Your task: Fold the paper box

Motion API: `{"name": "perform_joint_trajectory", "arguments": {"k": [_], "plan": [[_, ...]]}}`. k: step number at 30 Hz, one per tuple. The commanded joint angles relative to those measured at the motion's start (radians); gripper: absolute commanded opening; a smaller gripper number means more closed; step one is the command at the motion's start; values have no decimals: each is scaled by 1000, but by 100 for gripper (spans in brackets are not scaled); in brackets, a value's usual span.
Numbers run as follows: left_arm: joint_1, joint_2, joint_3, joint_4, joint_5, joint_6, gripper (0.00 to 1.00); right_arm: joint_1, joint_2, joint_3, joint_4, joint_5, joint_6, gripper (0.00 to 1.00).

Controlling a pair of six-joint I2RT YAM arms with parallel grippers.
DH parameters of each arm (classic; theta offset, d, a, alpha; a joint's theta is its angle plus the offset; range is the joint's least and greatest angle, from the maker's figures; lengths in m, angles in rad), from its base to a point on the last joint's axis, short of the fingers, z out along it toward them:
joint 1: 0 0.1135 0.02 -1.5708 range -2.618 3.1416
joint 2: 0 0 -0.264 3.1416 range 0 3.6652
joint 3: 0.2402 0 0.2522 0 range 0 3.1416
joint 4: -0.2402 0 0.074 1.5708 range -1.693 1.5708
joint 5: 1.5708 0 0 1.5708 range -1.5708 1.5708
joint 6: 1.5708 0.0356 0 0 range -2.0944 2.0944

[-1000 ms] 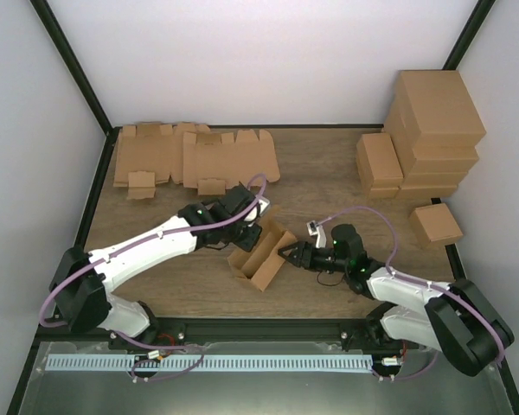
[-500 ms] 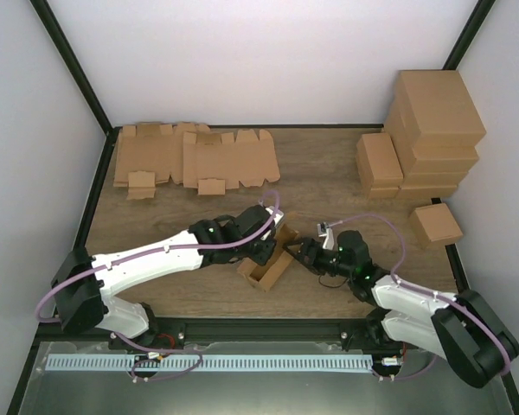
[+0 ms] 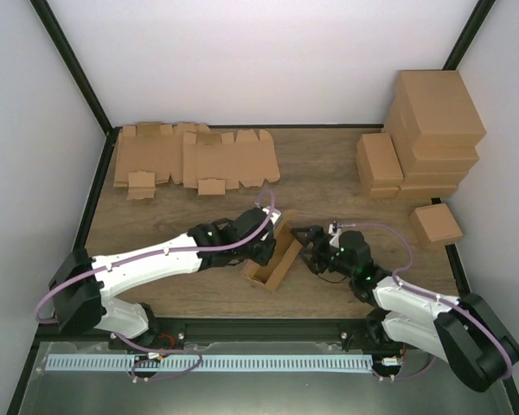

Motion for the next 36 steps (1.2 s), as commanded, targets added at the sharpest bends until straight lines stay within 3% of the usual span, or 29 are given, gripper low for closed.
{"name": "perform_joint_trajectory", "arguments": {"k": [1,5,10,16,22,30,34,36], "plan": [[-7,-27,-46,12,32,-14,6,-4,77,63,43,42,172,94],[-8,-28,-59,19,38,-16,6,-4,116,58,122,42,224,100],[-11,-35,-66,31,46,-12,5,-5,127,71,89,55,283,99],[-14,-37,-72,36,47,-4,5,-4,161,136,-2,39,236,90],[-13,-39,-76,37,43,-2,5,-4,211,154,8,-15,176,76],[-14,-25,-73,33,43,-2,5,-4,185,189,-97,-21,61,59],[-13,-13,-70,29,56,6,5,-4,147,198,-161,11,21,78],[-13,3,-64,22,63,9,5,-4,125,190,-152,19,6,81]]}}
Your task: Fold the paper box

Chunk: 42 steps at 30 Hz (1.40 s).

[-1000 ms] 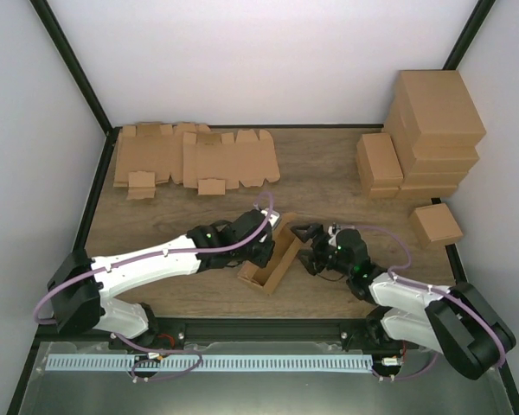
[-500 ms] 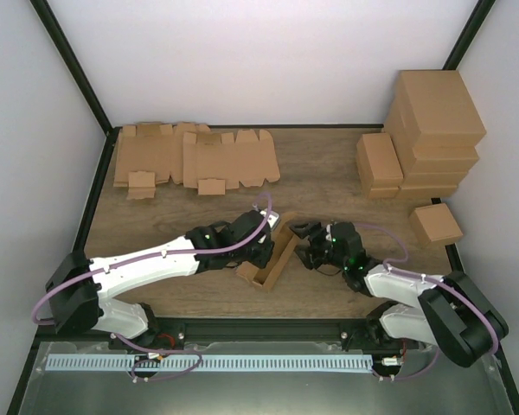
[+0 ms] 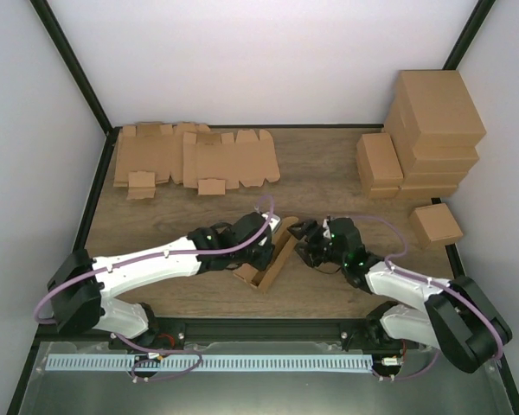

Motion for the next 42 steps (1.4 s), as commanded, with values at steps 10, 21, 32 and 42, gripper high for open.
{"name": "perform_joint_trajectory", "arguments": {"k": [10,21,32,42], "plan": [[-8,34,14,-2,59,6,13,-3,-184,-69,201,-35,-169,93],[-8,128,20,15,159,14,30,-3,-312,-104,-25,35,-213,100],[-10,195,5,14,199,17,42,-7,-479,-97,-293,92,-370,99],[-10,166,-9,50,229,3,66,-8,-319,51,-428,65,-597,100]]}}
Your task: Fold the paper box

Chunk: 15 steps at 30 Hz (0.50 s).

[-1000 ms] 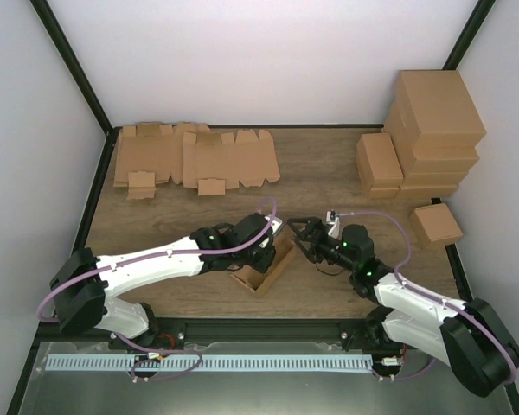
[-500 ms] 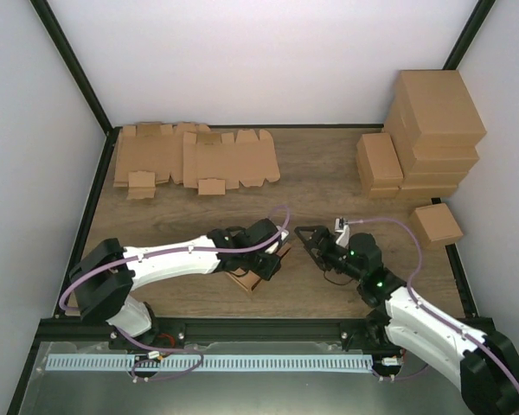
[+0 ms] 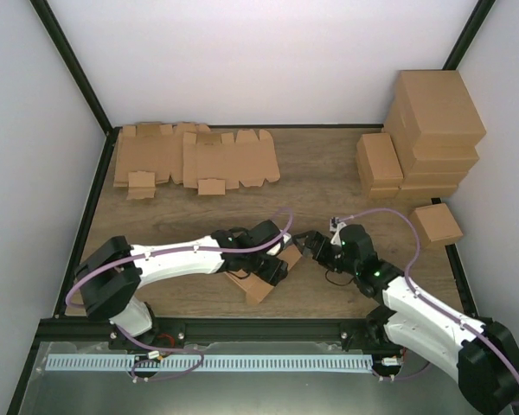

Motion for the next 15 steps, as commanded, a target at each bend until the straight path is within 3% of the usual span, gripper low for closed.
{"name": "perform_joint_trajectory", "arguments": {"k": [1,5,10,15], "plan": [[-5,-30,-10,21,21,-6,66,-7,35,85,-77,13,-141,100],[-5,-85,-10,-4,-50,-28,66,-9,91,158,-142,44,-256,99],[-3,-261,-22,-50,-160,-79,75,-21,196,262,-188,25,-435,91],[11,-490,-151,-89,-270,-225,75,-45,268,329,-172,26,-530,87]]}}
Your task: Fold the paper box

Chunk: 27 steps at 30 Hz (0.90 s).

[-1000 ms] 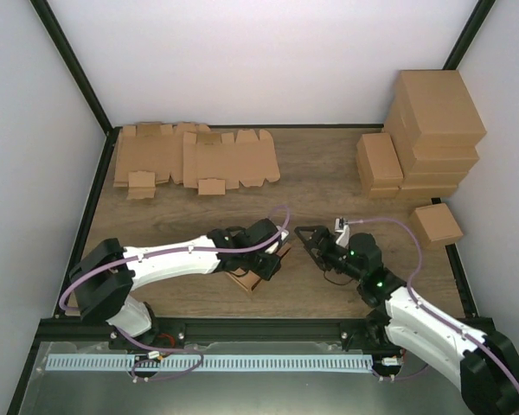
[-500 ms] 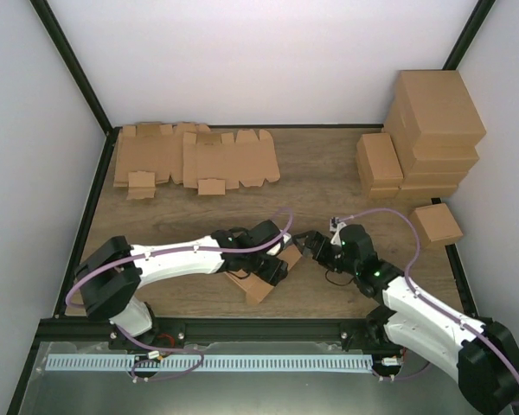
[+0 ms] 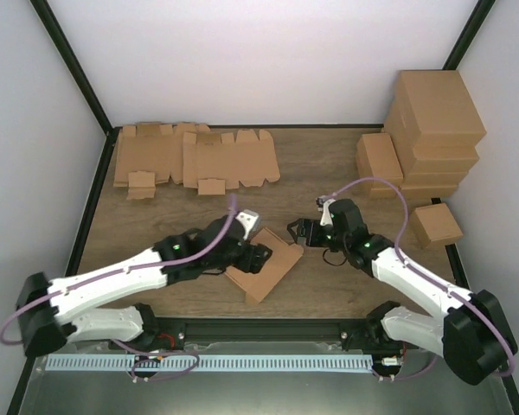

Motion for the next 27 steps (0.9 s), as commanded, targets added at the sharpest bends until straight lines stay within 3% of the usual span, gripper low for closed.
{"name": "perform_joint_trajectory", "arguments": {"k": [1,6,14,22,27], "plan": [[14,-175,-129,-48,-104,-154,72,-27,49,73,6,-19,-152,87],[40,-340,-309,-17,-57,-316,66,-31,186,130,68,-153,-233,75],[90,-551,-570,182,50,-494,59,-32,391,157,156,-312,-250,61],[212,-549,-701,363,238,-500,44,-32,421,104,189,-365,-257,57],[257,-496,-714,414,280,-479,42,-32,395,76,183,-379,-256,54]]}}
